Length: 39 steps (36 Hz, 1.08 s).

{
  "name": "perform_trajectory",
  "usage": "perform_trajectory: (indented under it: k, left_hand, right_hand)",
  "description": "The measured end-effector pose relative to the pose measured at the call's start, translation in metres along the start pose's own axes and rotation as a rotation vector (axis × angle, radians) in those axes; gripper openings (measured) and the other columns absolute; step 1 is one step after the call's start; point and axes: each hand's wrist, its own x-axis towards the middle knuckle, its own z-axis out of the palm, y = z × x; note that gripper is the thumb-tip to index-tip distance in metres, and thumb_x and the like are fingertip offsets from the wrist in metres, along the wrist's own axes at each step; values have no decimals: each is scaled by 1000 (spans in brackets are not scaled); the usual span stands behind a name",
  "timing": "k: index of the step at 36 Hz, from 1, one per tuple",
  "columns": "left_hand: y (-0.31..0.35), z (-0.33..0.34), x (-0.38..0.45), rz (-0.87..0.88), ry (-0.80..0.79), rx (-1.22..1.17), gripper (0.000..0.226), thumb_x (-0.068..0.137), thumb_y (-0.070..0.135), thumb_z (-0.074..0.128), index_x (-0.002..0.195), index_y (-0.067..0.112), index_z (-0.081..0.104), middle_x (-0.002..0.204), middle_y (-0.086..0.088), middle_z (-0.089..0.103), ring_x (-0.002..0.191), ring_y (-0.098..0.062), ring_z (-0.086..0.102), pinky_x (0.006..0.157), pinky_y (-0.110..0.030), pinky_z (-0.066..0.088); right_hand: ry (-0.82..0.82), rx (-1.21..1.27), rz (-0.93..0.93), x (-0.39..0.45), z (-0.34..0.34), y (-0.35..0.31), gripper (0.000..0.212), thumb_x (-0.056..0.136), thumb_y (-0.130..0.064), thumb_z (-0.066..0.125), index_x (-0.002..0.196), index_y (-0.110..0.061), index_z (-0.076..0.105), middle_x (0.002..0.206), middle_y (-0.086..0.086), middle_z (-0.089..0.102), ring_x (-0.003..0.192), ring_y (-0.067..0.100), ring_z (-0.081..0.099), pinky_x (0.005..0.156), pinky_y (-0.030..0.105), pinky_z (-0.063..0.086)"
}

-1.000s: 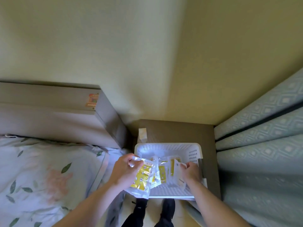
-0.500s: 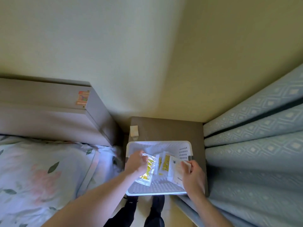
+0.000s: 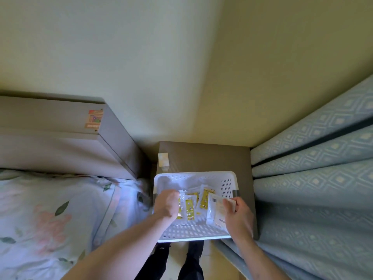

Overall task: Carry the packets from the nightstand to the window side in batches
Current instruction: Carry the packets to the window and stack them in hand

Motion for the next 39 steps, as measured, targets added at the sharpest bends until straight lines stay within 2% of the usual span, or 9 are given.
perform_trajectory:
  k: [5,7,9,14,18,26,29,34,39]
  left_hand:
    - [-3,-24,-7,116,20,53,27,83,-3,44,65,15,53,74,1,55,75,-21,49,62,-30,39]
    - [-4,-35,-10,139,88,-35,25,91,4,51,87,16,73,90,-3,73,83,-21,62,70,-31,48]
    - [-6,-45,-16,154,152,-108,23,97,14,58,103,26,77,102,7,75,95,-15,68,76,-24,48]
    - [-17,-57,-25,134,191,-263,17,98,19,63,108,26,76,101,10,73,88,-7,65,72,-12,42]
    - [-26,-56,-26,92,179,-330,15,98,18,62,101,30,69,91,13,66,82,-4,62,63,-8,42]
    - [-20,-39,-18,121,95,-218,20,101,16,54,110,30,63,107,10,66,84,-9,62,55,-11,39]
    - [-9,-34,-14,128,22,-139,32,99,8,51,121,28,60,110,5,64,79,-9,58,50,-11,36]
    - [6,-26,0,133,-71,3,38,96,2,46,125,23,57,120,-3,61,99,-22,60,65,-26,44]
    - [5,-9,15,80,-118,71,50,91,-7,45,132,22,51,121,-8,60,94,-23,58,63,-27,46]
  right_hand:
    - [-36,39,11,9,5,-9,14,100,-32,60,91,-22,64,89,-9,68,80,14,67,66,41,60]
    - [-44,55,32,16,11,-14,14,100,-30,60,92,-20,65,90,-4,68,83,19,67,65,37,59]
    - [-58,42,43,25,17,-18,17,100,-32,59,96,-16,65,93,0,67,88,24,67,67,35,57]
    - [-130,-79,36,48,36,-23,22,100,-32,57,97,-12,63,93,4,66,94,29,66,81,43,56]
    - [-222,-197,57,64,53,-20,32,103,-32,52,122,-7,61,119,10,67,113,32,61,84,32,47]
    - [-295,-335,97,60,57,-1,54,100,-26,57,150,-12,40,149,12,48,138,30,45,111,41,42]
    - [-325,-264,85,42,41,-9,51,101,-22,56,149,-11,42,151,9,42,140,28,43,111,39,40]
    - [-362,-253,46,25,20,-9,54,97,-10,59,148,-11,43,150,7,45,140,26,42,113,37,37]
    - [-362,-258,20,16,15,-3,54,96,-2,55,147,-18,44,150,2,46,140,23,43,112,38,41]
